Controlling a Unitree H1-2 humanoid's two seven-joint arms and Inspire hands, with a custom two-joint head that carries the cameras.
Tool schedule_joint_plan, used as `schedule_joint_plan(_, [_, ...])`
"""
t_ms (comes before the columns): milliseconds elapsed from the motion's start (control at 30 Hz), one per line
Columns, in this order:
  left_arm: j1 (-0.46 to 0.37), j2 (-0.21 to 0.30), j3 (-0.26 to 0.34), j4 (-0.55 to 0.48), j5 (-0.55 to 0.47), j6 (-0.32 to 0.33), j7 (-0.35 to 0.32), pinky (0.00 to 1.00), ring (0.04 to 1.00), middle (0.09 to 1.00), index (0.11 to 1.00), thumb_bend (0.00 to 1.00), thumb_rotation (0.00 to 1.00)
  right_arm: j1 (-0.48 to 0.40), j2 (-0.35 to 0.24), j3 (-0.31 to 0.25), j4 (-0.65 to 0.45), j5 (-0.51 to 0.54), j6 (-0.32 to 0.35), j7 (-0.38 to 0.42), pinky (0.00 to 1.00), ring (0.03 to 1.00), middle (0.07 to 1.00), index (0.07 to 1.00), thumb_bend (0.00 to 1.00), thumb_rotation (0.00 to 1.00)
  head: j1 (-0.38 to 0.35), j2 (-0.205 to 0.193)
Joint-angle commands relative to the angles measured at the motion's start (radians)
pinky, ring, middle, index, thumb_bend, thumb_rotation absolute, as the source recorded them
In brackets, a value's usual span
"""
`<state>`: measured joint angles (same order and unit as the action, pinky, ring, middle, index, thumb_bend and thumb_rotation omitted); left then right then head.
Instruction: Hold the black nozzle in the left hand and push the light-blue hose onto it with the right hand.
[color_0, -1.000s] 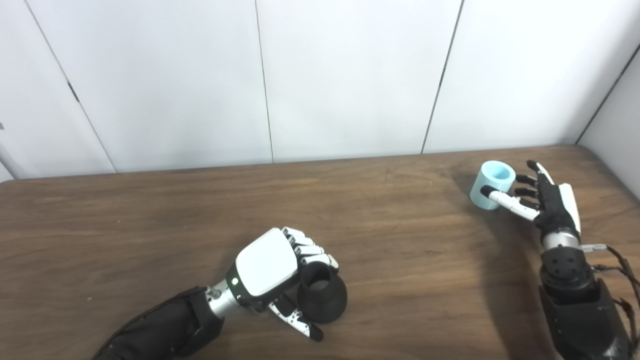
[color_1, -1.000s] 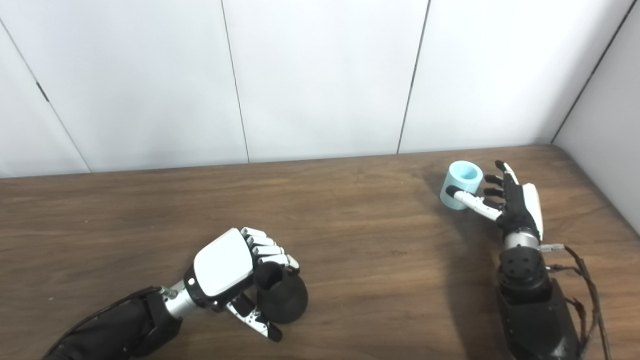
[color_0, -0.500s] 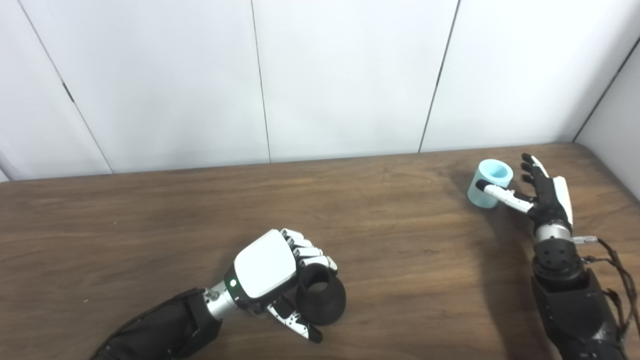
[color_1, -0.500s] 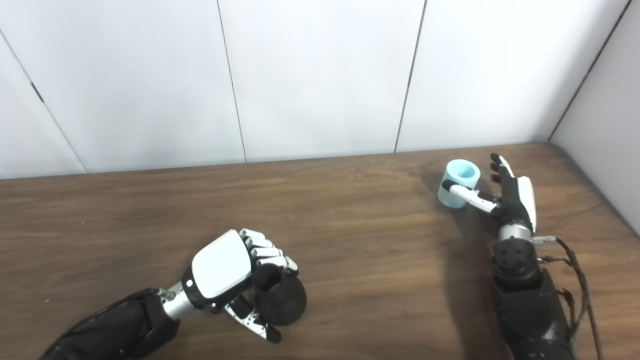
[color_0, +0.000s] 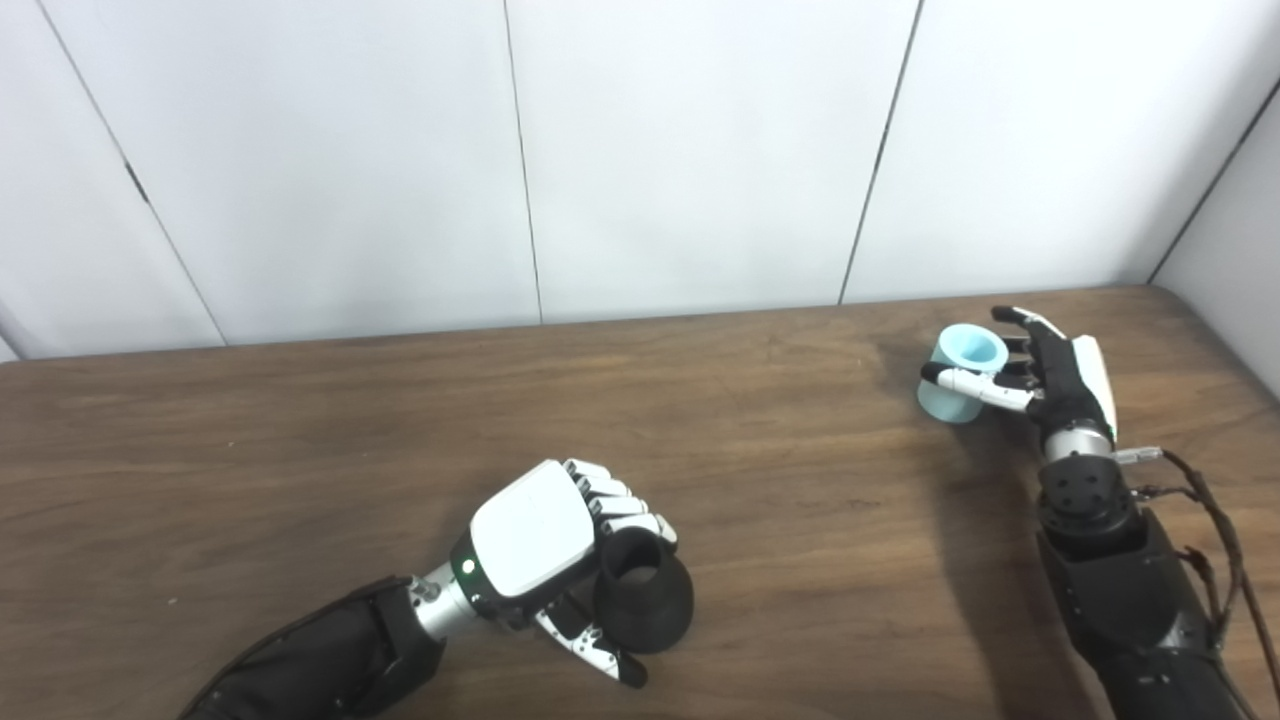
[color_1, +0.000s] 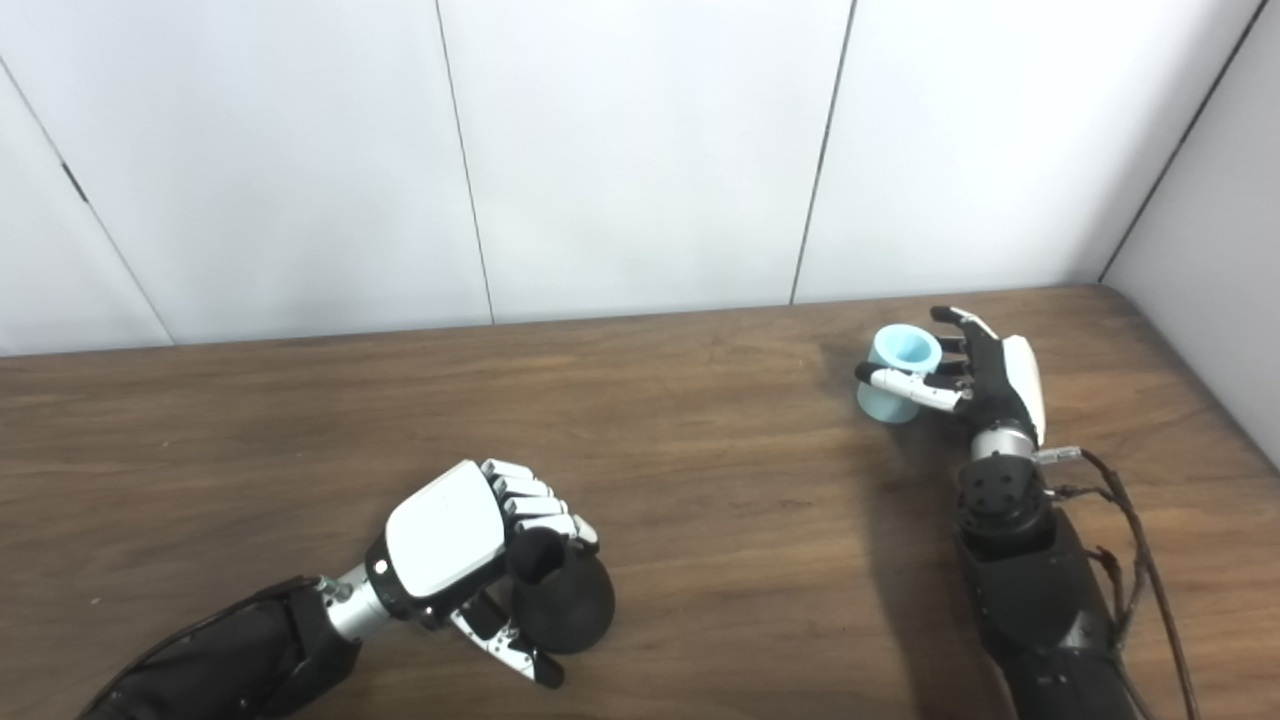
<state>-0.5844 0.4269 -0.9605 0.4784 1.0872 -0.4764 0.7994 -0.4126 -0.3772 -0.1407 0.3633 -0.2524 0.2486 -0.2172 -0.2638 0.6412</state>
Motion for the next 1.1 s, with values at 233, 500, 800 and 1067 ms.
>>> schedule_joint_plan(233, [0.117,-0.007,-0.082,0.042,0.056,0.007,-0.064,0.23,0.303,0.421,0.519,0.52,0.0,-0.026,-0.018,0.019,-0.044,0.018,-0.04,0.043,0.56,0.631,0.638,0.646,0.91,0.04,0.0,0.001])
schedule_joint_plan(500, [0.112,-0.007,-0.086,0.057,0.058,0.007,-0.055,0.22,0.281,0.41,0.517,0.52,0.0,0.001,-0.027,0.048,-0.074,-0.012,-0.041,0.064,0.45,0.533,0.592,0.579,0.87,0.0,-0.006,0.0])
schedule_joint_plan(800, [0.107,-0.016,-0.09,0.067,0.057,0.007,-0.042,0.2,0.26,0.4,0.513,0.52,0.0,0.023,-0.018,0.047,-0.104,-0.008,-0.108,0.052,0.45,0.498,0.508,0.479,0.53,0.01,-0.008,-0.001])
schedule_joint_plan(1067, [0.109,-0.017,-0.093,0.06,0.055,0.007,-0.053,0.22,0.283,0.412,0.52,0.52,0.0,0.052,0.0,0.042,-0.208,0.008,-0.129,0.068,0.39,0.406,0.49,0.502,0.52,0.0,-0.006,-0.001])
